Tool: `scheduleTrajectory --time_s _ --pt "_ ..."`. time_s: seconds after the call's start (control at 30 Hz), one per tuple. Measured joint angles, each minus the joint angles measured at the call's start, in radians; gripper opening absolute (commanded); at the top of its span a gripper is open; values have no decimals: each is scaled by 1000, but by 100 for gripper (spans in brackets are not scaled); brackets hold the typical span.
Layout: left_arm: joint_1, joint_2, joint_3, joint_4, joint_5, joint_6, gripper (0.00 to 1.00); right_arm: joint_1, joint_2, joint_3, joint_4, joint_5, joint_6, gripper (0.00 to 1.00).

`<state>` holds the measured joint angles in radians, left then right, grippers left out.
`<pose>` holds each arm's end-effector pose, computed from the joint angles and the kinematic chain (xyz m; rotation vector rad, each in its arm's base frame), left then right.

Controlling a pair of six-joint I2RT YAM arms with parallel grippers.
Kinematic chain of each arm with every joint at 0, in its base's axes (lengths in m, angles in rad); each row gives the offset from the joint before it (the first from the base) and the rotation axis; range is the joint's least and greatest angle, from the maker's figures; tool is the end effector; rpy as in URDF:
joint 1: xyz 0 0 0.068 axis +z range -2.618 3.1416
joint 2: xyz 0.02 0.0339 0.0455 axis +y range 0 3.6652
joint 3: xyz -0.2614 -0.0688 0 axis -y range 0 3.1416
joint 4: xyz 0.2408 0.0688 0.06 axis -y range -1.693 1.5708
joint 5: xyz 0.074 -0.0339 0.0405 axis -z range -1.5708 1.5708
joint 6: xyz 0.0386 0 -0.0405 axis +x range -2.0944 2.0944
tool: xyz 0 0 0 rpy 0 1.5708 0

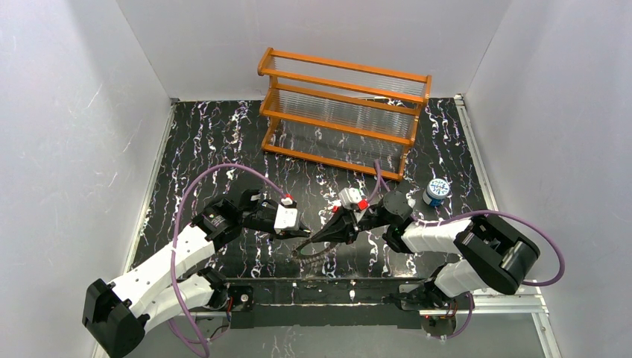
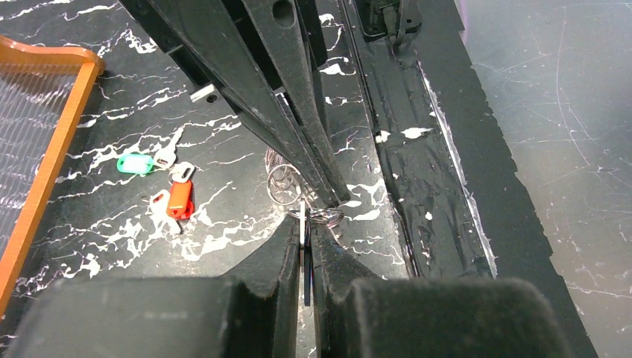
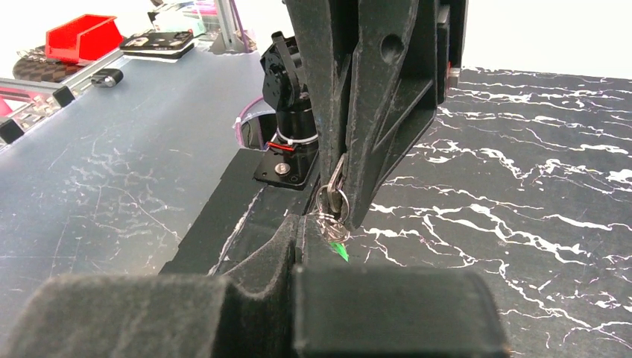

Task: Remove the keys from the keyring

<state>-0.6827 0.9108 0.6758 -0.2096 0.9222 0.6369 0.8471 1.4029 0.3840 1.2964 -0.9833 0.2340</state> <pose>0.1325 -0.1474 0.2804 1.5979 1.1099 -0.9489 0.1384 0.2052 0.2238 -1.2805 0.9679 1.4936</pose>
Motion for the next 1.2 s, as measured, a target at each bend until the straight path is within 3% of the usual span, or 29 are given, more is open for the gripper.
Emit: scheduleTrajectory --time_s 0.17,0.4,1.2 --pt "0 0 0 -15 -8 7 0 -1 1 9 0 1 10 19" --pt "0 0 0 -25 -19 11 0 -1 21 13 2 16 41 28" --pt "5 -56 -15 66 -106 -80 0 24 123 11 138 147 159 31"
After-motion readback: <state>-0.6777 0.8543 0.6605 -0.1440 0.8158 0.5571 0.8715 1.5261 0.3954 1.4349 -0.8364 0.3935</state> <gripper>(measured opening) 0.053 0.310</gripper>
